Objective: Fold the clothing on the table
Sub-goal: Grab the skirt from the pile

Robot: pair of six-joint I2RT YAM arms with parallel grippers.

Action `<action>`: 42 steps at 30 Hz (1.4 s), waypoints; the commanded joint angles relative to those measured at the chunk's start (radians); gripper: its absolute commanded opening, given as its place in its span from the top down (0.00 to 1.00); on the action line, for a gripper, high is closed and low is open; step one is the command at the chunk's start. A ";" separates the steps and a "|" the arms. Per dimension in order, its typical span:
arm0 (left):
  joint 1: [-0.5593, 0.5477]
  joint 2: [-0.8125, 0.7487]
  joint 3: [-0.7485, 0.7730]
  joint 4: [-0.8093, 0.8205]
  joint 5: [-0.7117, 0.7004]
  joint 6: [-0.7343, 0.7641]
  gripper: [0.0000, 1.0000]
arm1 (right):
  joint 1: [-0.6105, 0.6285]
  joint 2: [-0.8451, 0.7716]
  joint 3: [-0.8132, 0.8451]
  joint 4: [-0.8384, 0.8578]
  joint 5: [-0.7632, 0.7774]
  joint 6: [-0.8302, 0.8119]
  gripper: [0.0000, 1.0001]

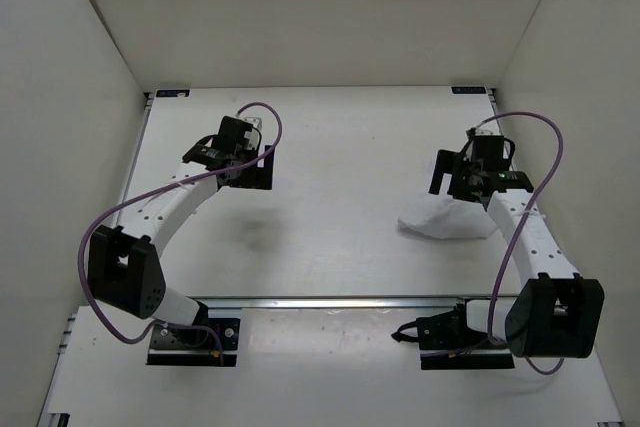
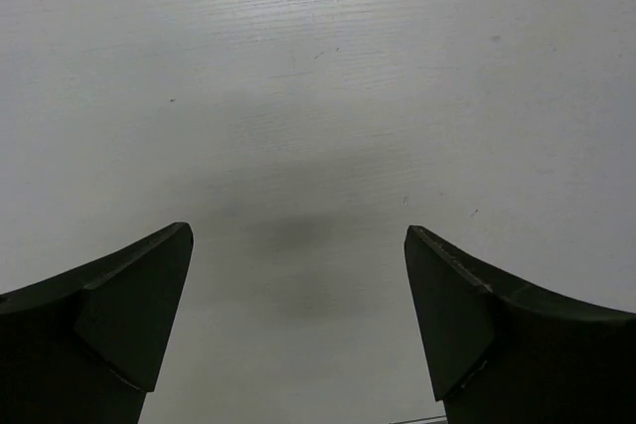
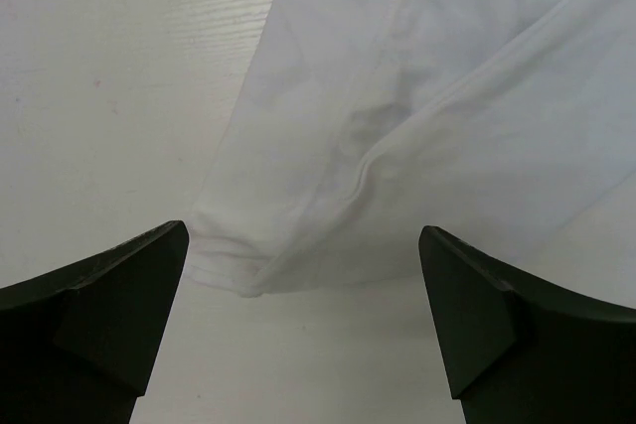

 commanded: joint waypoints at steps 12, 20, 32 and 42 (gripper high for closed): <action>0.008 -0.127 -0.036 0.037 -0.017 0.029 0.02 | 0.131 0.108 -0.024 0.065 -0.044 0.029 0.01; 0.020 -0.114 -0.042 0.053 0.020 0.037 0.01 | 0.186 0.240 0.049 0.086 -0.024 0.032 0.02; 0.054 -0.123 -0.101 0.083 0.052 0.037 0.01 | 0.328 0.259 -0.009 0.031 -0.027 0.077 0.05; 0.068 -0.120 -0.098 0.091 0.072 0.043 0.01 | 0.334 0.346 -0.004 0.054 0.002 0.052 0.70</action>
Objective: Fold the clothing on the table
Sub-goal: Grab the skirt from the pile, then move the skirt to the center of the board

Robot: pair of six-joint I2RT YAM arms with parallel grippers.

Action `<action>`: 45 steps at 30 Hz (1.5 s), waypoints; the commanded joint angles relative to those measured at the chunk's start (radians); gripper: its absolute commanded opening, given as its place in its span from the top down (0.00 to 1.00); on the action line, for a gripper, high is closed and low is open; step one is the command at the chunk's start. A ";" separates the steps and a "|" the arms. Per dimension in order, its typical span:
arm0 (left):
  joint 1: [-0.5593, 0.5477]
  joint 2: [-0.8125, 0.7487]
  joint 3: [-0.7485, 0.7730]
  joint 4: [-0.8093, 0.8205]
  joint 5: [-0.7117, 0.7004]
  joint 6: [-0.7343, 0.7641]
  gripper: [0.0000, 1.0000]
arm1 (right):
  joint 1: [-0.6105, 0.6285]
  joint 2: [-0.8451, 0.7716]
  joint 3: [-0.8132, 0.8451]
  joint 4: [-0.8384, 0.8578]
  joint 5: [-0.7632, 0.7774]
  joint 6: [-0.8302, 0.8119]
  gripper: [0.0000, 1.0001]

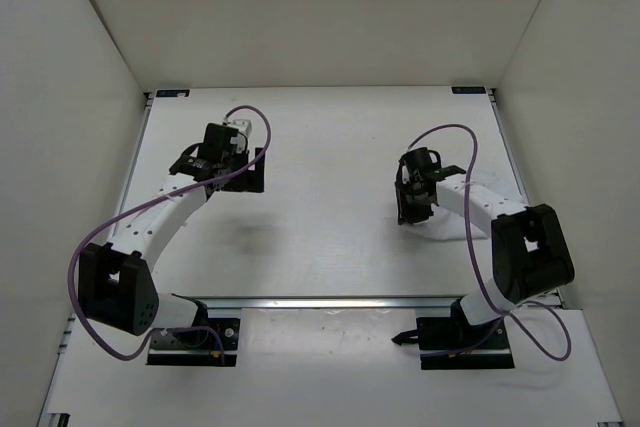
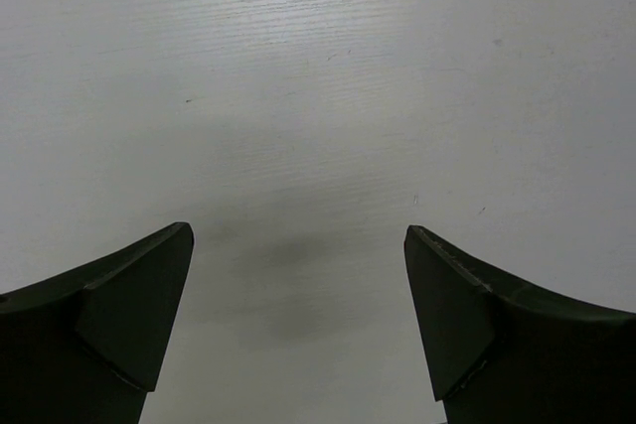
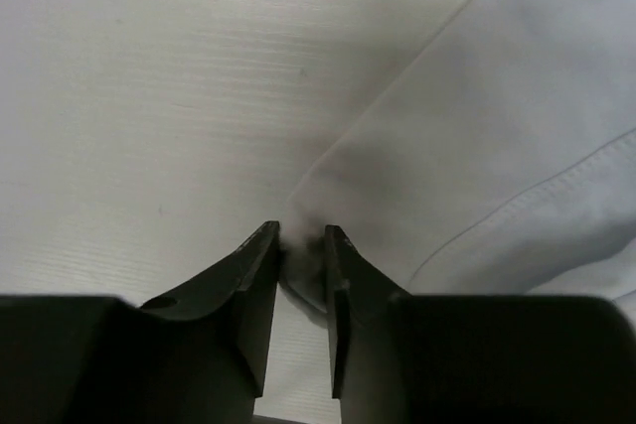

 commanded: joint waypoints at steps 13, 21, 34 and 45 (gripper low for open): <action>0.022 -0.021 0.068 0.010 0.080 0.000 0.02 | 0.020 0.240 0.899 -0.188 -0.219 -0.071 1.00; 0.073 -0.070 0.148 -0.007 0.062 0.021 0.01 | 0.156 0.192 1.267 -0.106 -0.199 -0.069 1.00; 0.035 -0.250 -0.007 0.020 0.202 -0.040 0.02 | 0.113 0.009 0.117 0.108 -0.197 0.021 1.00; -0.049 -0.260 -0.101 0.038 0.200 -0.060 0.02 | 0.015 -0.154 0.002 0.117 -0.227 0.037 1.00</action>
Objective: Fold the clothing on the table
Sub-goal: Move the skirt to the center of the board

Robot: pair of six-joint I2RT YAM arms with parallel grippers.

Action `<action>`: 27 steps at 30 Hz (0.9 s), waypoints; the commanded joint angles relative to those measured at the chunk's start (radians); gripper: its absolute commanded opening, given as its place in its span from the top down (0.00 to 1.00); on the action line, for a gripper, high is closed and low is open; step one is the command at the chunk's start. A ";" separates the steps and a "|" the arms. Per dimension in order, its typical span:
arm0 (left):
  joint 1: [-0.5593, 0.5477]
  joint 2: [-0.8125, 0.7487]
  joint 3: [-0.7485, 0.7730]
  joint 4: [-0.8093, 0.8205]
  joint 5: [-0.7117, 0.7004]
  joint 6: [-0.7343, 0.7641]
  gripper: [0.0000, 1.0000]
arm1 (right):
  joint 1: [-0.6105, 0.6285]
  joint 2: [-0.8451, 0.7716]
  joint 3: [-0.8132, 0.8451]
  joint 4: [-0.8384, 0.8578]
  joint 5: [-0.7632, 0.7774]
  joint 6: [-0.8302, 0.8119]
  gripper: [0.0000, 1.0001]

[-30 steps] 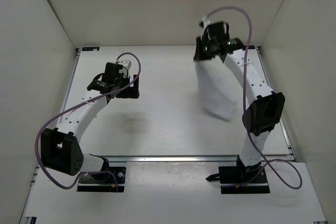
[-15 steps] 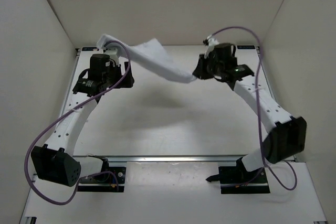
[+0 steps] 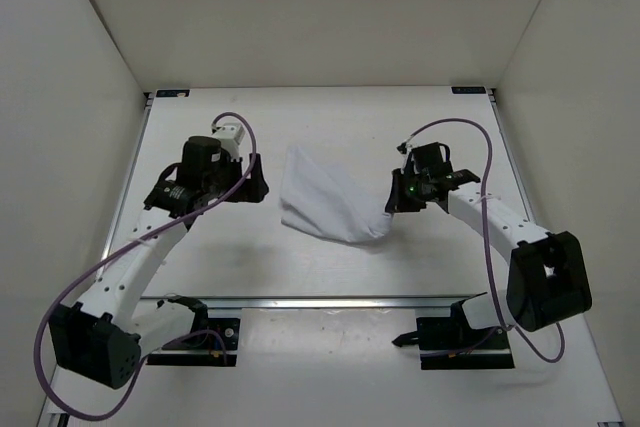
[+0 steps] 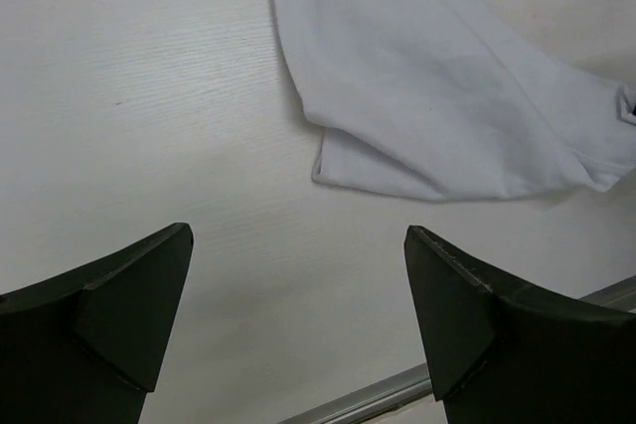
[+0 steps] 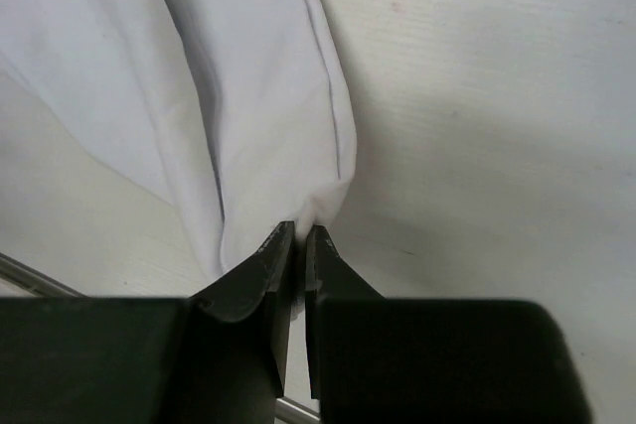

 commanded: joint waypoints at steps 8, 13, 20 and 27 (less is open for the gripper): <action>-0.143 0.262 0.050 0.170 0.162 -0.084 0.01 | 0.094 -0.017 0.124 -0.029 0.105 -0.066 1.00; -0.263 0.439 0.162 0.214 0.179 -0.107 0.01 | 0.143 -0.025 0.139 0.002 0.105 -0.076 1.00; -0.376 0.625 0.262 0.311 0.067 -0.187 0.01 | 0.149 -0.064 0.047 0.009 0.106 -0.056 1.00; -0.444 0.845 0.436 0.277 -0.209 -0.317 0.05 | 0.120 -0.164 -0.040 0.051 0.063 -0.047 1.00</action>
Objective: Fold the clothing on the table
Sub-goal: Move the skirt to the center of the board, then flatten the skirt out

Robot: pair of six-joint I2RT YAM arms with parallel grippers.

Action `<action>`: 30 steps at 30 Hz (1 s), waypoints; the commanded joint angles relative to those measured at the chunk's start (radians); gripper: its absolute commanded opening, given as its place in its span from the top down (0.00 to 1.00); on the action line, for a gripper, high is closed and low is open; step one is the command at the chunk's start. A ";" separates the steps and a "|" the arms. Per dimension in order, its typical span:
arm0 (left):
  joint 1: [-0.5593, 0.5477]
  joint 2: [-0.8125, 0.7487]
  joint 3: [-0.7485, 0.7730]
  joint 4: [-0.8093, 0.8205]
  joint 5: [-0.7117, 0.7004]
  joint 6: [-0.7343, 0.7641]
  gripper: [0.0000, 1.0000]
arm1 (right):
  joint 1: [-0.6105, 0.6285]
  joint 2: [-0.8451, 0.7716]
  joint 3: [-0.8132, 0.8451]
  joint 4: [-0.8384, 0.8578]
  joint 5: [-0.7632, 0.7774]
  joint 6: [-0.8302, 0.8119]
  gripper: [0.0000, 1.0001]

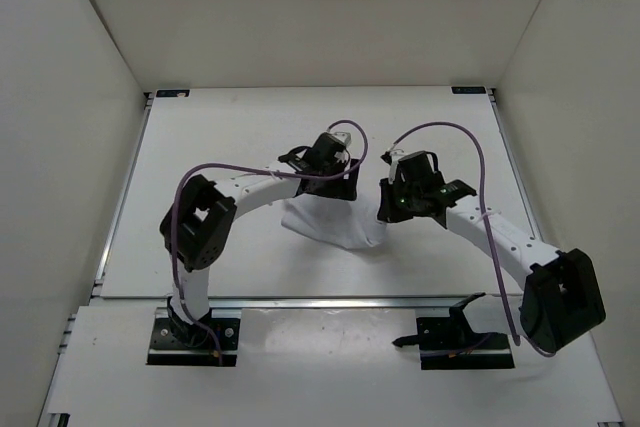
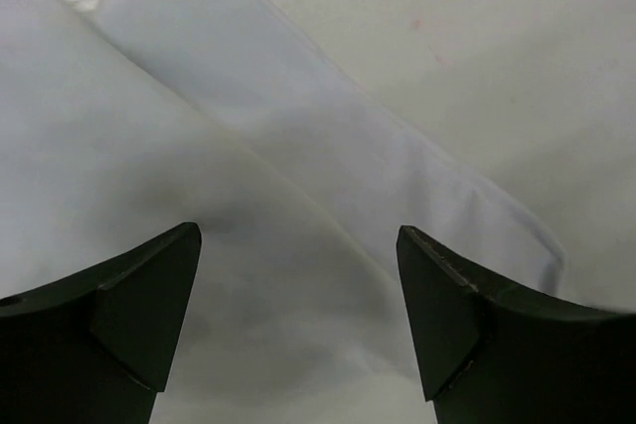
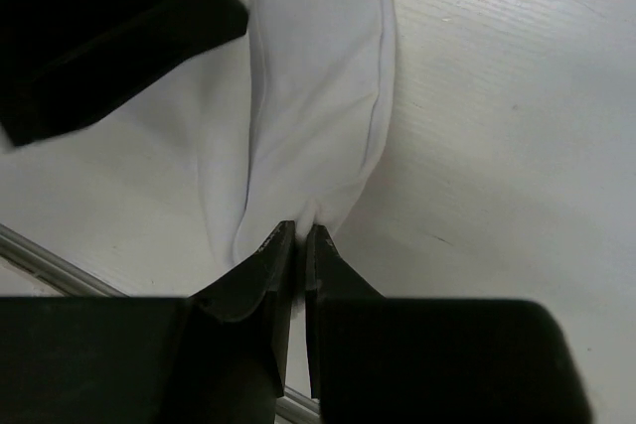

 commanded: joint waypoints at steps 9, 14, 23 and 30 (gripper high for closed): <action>0.004 0.111 0.126 -0.045 -0.346 -0.175 0.67 | -0.064 -0.115 -0.070 0.080 -0.046 -0.011 1.00; 0.058 0.067 0.160 -0.065 -0.320 -0.138 1.00 | -0.130 -0.103 -0.059 0.078 -0.045 -0.018 0.99; 0.170 -0.025 0.578 -0.155 -0.276 0.072 1.00 | -0.331 -0.054 0.350 0.018 0.016 -0.070 1.00; 0.194 -0.322 0.244 -0.097 -0.281 0.151 1.00 | -0.259 -0.060 0.285 0.095 0.033 -0.026 1.00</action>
